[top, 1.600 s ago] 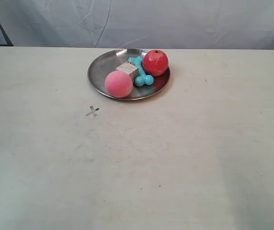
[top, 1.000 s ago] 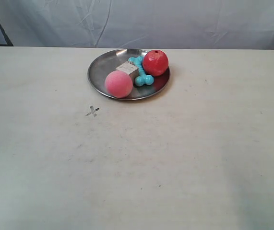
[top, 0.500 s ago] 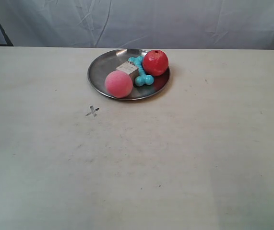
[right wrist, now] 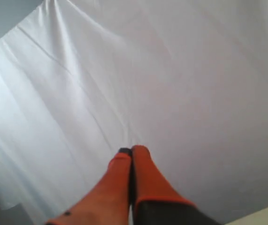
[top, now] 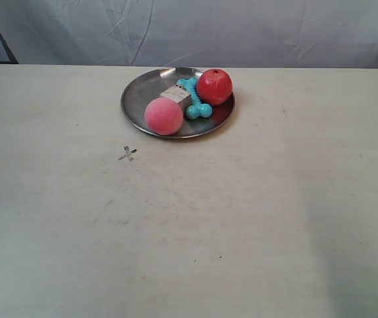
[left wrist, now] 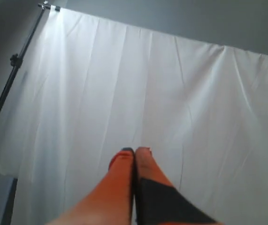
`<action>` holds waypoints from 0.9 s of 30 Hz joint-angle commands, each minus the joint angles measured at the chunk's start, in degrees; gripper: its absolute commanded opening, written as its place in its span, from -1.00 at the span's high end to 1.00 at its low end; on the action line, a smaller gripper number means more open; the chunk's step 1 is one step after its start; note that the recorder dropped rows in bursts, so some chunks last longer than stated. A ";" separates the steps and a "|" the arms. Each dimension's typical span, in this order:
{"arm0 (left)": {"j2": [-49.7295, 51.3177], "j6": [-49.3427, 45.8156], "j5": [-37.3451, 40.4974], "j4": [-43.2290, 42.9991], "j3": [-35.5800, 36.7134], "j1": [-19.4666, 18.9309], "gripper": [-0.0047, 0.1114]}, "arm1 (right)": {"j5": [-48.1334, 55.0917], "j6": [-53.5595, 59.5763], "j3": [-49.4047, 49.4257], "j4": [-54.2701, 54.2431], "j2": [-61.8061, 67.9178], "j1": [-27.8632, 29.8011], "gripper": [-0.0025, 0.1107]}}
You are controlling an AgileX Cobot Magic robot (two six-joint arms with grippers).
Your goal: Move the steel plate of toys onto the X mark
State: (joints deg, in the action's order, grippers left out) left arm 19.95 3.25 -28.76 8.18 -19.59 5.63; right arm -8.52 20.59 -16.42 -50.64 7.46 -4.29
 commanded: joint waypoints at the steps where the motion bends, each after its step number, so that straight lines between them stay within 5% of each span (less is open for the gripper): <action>1: 19.99 -0.18 13.72 2.95 -15.33 0.22 0.92 | 1.19 6.21 -6.76 3.69 15.53 0.24 0.97; 6: 46.06 -0.18 31.84 6.31 -33.58 0.22 0.92 | 12.10 9.57 -18.11 4.35 40.76 0.24 0.97; 15: 80.46 -9.34 59.65 29.50 -55.30 -0.22 0.92 | 44.28 9.45 -50.59 2.92 87.63 0.24 0.97; 17: 87.85 -21.19 70.82 43.04 -59.71 -1.84 0.92 | 45.17 9.45 -57.14 -2.11 96.52 0.24 0.97; 21: 96.25 -35.17 80.95 63.96 -63.79 -4.75 0.92 | 43.49 10.91 -60.08 -6.90 103.76 0.24 0.97; 27: 104.16 -36.40 83.79 77.77 -65.39 -8.71 0.92 | 38.19 10.74 -60.17 -8.61 110.03 0.98 0.97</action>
State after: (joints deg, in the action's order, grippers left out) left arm 121.85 -32.02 53.83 79.67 -84.27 -1.44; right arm 31.48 30.68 -76.07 -57.18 115.07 -4.18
